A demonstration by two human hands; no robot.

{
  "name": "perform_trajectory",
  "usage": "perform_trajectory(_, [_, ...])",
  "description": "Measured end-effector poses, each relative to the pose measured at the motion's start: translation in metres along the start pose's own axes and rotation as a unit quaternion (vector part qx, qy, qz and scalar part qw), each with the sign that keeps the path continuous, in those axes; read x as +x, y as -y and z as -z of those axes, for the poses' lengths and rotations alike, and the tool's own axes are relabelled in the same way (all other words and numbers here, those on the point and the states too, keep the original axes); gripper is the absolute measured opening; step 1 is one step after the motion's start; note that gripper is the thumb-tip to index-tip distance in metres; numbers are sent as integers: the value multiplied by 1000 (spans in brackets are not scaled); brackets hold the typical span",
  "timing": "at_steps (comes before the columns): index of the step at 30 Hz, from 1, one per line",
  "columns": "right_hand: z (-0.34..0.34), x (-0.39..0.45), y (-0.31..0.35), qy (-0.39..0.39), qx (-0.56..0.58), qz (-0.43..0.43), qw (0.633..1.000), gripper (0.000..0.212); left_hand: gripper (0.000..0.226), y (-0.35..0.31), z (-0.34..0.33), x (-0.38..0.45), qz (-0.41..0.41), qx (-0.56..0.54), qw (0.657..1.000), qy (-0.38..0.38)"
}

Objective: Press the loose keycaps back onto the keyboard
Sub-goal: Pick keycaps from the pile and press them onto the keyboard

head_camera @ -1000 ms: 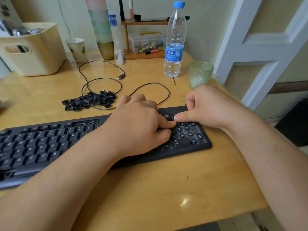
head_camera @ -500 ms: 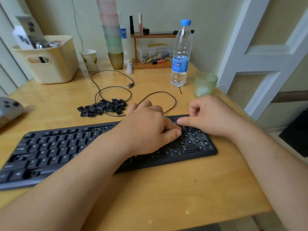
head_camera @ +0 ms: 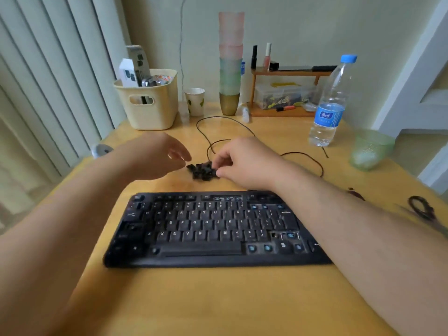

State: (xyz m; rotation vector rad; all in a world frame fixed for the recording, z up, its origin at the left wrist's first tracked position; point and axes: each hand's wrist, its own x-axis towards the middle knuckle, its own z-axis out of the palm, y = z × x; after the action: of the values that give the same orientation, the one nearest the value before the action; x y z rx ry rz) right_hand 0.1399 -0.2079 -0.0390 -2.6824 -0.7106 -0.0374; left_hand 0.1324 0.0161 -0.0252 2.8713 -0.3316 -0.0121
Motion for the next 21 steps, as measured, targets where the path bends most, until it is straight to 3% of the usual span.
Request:
perform_trajectory(7, [-25,37,19,54,-89,-2,995,30,27,20,-32,-7,-4,-57,997,-48])
perform_trajectory(10, [-27,40,25,45,-110,-4,993,14,30,16,-36,-8,-14,-99,993,-66])
perform_trajectory(13, [-29,43,29,31,-110,-19,993,21,33,13,-43,-5,-14,-111,991,-72])
perform_trajectory(18, [-32,40,38,5,-119,-30,992,9,31,13,-44,-6,-11,-140,987,-75])
perform_trajectory(21, [-26,32,36,-30,-97,-34,994,24,30,14,-38,-10,-24,-165,982,-88])
